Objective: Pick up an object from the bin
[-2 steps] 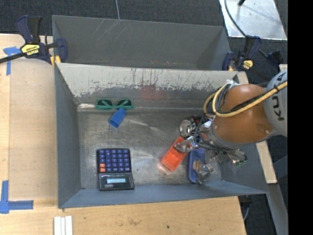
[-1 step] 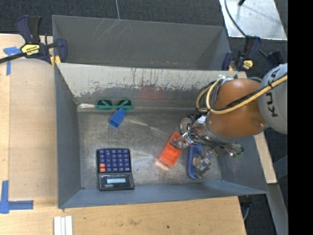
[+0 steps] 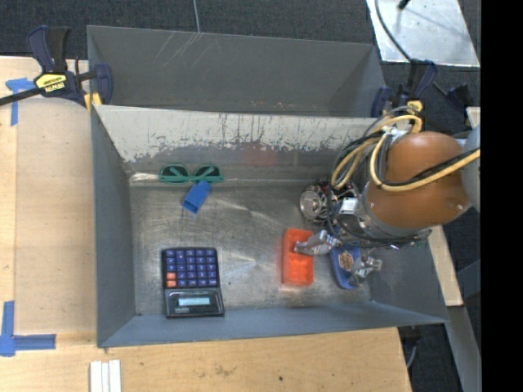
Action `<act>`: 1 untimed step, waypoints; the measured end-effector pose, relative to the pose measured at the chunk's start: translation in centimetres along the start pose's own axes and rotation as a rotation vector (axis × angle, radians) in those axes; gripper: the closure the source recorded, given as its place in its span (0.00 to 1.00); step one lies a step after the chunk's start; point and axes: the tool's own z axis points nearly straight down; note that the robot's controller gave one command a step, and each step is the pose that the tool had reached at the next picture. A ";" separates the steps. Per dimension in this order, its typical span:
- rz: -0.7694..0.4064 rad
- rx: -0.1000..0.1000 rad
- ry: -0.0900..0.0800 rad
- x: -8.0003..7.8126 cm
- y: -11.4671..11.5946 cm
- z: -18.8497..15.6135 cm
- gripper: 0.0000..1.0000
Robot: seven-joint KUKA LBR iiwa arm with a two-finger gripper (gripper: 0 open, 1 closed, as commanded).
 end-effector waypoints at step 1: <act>-0.011 0.000 0.005 0.7 -1.4 -0.2 1.00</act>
Offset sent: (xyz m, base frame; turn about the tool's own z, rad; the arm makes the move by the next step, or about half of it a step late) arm 0.0000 0.0000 0.0000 0.0000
